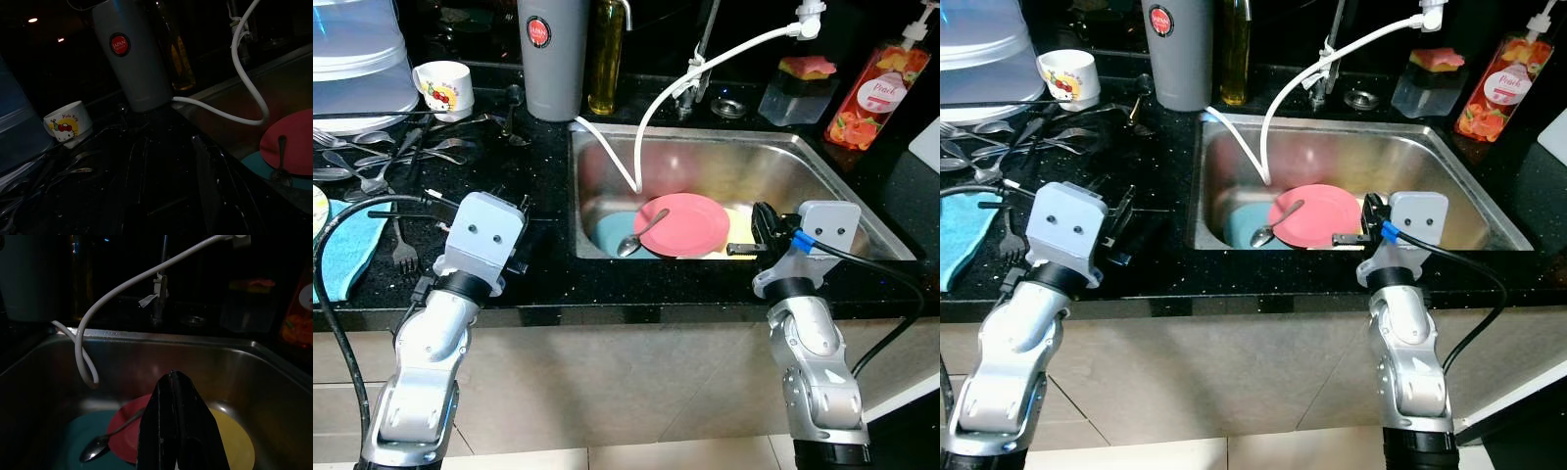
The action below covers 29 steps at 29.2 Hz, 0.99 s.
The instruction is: Kitchen organization
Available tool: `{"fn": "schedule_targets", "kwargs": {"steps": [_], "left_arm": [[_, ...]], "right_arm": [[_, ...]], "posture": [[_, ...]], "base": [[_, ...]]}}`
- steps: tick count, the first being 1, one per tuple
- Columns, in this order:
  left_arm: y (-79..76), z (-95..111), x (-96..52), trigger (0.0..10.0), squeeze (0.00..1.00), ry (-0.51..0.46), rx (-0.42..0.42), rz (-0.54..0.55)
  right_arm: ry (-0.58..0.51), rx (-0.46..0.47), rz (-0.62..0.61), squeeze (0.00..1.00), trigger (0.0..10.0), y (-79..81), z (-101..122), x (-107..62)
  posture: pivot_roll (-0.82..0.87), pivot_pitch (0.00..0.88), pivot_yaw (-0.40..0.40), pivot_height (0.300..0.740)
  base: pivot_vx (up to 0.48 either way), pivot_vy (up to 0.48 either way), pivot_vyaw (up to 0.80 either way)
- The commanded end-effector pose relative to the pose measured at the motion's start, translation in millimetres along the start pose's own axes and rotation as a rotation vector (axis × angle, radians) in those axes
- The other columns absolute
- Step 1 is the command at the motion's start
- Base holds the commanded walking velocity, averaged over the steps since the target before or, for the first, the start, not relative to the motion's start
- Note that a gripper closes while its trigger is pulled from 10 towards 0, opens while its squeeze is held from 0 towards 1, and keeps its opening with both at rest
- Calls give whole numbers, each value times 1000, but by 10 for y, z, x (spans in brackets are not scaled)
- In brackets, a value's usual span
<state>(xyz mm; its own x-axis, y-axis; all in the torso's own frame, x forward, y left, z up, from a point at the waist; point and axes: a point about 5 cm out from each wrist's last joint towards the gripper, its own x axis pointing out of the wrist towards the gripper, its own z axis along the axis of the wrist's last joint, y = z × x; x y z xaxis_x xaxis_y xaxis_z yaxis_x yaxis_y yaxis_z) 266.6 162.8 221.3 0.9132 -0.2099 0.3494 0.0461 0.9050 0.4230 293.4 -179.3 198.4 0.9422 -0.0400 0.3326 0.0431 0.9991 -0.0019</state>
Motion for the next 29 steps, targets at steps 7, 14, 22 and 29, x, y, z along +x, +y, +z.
{"fn": "schedule_targets", "kwargs": {"steps": [7,14,22,29], "left_arm": [[-140,83,101,10000,0,-18,-99,-1],[-179,225,279,10000,0,-32,-182,-9],[-202,316,380,10000,0,-35,-190,0],[-238,376,433,10000,0,-42,-202,-5]], "right_arm": [[-30,-24,-16,0,10000,47,15,35],[-56,8,-8,0,10000,129,80,113],[-56,24,-14,0,10000,147,81,163],[-54,31,-19,0,10000,148,79,173]], "posture": [[228,83,-99,740],[232,76,-99,740],[230,72,-106,740],[230,67,-106,740]], "base": [[0,0,0],[0,0,0],[0,0,0],[0,0,0]]}}
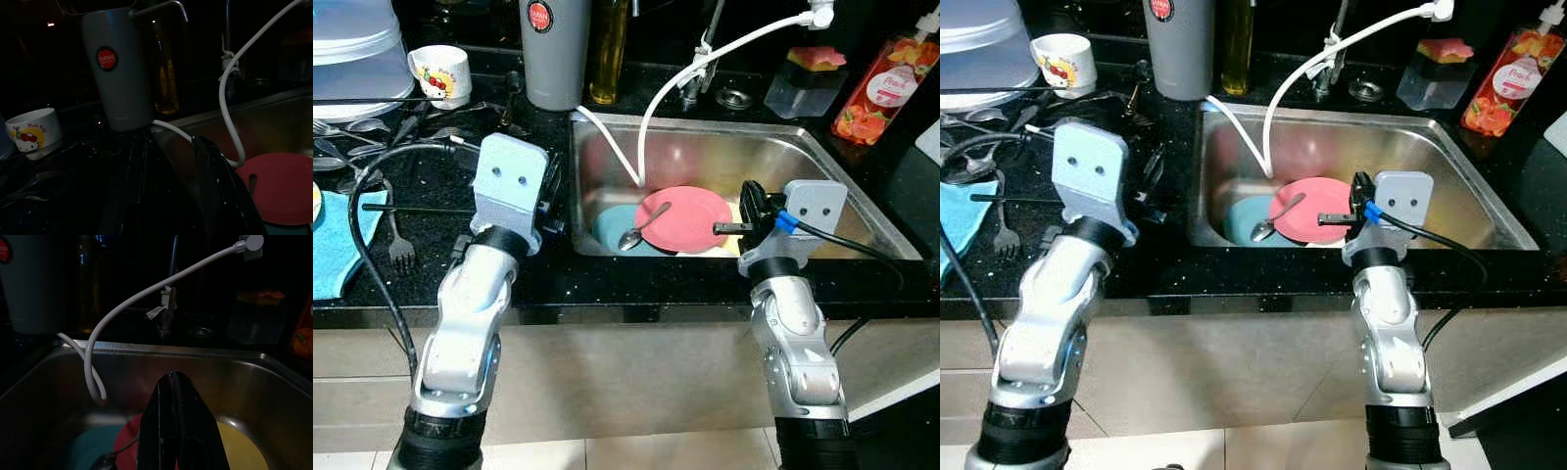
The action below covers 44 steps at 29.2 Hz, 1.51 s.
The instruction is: Kitchen organization
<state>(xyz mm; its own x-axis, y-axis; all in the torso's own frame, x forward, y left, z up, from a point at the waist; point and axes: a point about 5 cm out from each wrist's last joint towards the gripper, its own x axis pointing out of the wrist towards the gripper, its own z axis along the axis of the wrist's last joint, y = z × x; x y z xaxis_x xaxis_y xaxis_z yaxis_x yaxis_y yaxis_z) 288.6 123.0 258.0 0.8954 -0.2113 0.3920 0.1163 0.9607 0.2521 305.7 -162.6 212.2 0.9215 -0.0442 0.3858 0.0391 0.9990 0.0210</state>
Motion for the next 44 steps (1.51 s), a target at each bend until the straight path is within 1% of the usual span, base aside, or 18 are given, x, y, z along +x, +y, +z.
{"fn": "schedule_targets", "kwargs": {"steps": [1,8,14,32,44], "left_arm": [[-43,9,19,10000,0,-2,0,-18],[-39,-2,5,10000,0,-2,21,-23],[-70,-23,9,10000,0,7,11,-26],[-56,-43,50,10000,0,5,6,-22],[-60,-58,53,10000,0,9,2,-19]], "right_arm": [[2,8,-11,0,10000,-19,-15,19],[3,10,-12,0,10000,-11,-19,27],[4,13,-12,0,10000,-7,-26,30],[-5,15,-13,0,10000,4,-33,42],[-9,15,-11,0,10000,3,-30,44]], "posture": [[231,67,-102,740],[227,65,-103,740],[232,59,-103,740],[230,25,-87,740],[227,28,-88,740]], "base": [[0,0,0],[0,0,0],[0,0,0],[0,0,0],[0,0,0]]}}
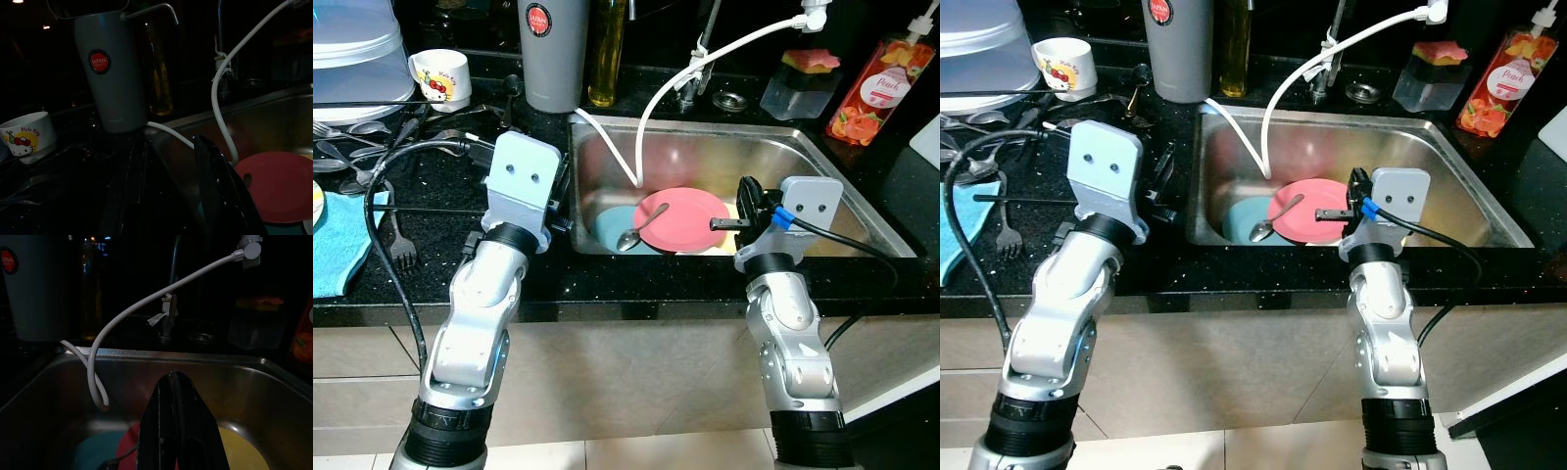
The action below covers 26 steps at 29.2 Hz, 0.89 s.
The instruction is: Kitchen organization
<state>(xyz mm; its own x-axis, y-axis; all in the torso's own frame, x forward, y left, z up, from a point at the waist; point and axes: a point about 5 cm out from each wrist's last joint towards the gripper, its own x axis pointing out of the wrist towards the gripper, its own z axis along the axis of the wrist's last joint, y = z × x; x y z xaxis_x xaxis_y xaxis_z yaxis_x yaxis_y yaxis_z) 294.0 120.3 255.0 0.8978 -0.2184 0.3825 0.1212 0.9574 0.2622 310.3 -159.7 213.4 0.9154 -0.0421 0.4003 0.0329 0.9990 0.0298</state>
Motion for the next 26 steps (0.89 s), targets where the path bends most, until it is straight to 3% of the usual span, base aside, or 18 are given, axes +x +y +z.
{"fn": "schedule_targets", "kwargs": {"steps": [1,12,26], "left_arm": [[-33,-15,12,10000,0,2,-5,-9],[-30,-18,5,10000,0,7,-3,-5],[-36,-28,5,10000,0,14,-8,-3]], "right_arm": [[9,4,-14,0,10000,-30,-27,-5],[11,5,-15,0,10000,-28,-29,-20],[14,6,-17,0,10000,-31,-35,-21]], "posture": [[227,28,-88,740],[227,37,-87,740],[225,41,-86,740]], "base": [[0,0,0],[0,0,0],[-273,0,0]]}}
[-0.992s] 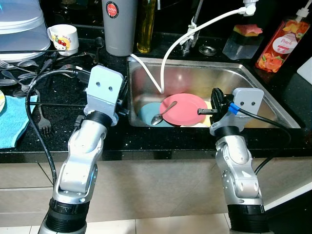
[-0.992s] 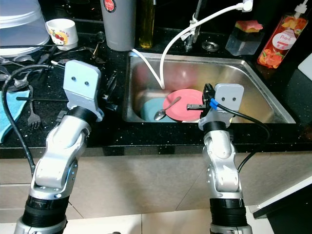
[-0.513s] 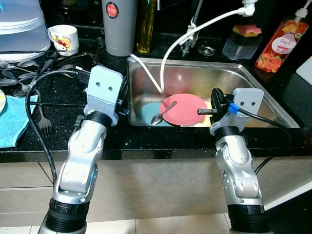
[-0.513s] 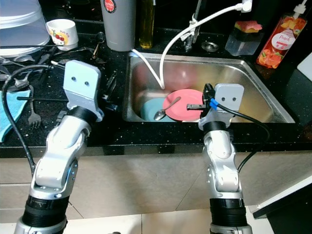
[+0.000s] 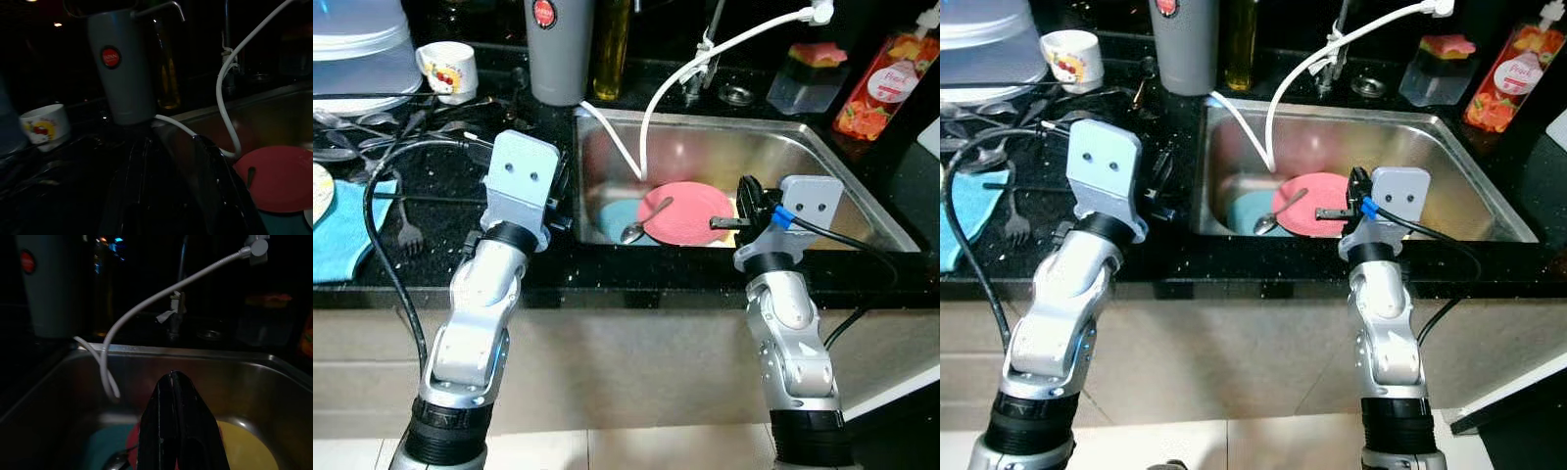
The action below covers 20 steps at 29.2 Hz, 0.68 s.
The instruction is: Kitchen organization
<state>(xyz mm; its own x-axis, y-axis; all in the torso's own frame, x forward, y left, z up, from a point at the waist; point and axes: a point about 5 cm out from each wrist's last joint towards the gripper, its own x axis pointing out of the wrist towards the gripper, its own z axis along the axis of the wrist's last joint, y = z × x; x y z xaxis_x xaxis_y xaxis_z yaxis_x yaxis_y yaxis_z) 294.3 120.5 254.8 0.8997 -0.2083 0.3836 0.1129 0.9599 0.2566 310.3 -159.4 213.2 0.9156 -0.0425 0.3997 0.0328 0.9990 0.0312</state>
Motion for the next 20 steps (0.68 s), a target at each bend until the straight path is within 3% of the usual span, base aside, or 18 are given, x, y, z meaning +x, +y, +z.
{"fn": "schedule_targets", "kwargs": {"steps": [1,12,20], "left_arm": [[-38,-25,3,10000,0,12,-6,-13],[-32,-33,3,10000,0,17,-9,-9],[-28,-42,4,10000,0,21,-7,-9]], "right_arm": [[13,4,-17,0,10000,-34,-33,-20],[14,5,-17,0,10000,-34,-35,-18],[13,5,-17,0,10000,-35,-33,-17]], "posture": [[225,41,-86,740],[224,42,-86,740],[222,43,-86,740]], "base": [[-289,0,0],[-267,0,0],[0,0,0]]}}
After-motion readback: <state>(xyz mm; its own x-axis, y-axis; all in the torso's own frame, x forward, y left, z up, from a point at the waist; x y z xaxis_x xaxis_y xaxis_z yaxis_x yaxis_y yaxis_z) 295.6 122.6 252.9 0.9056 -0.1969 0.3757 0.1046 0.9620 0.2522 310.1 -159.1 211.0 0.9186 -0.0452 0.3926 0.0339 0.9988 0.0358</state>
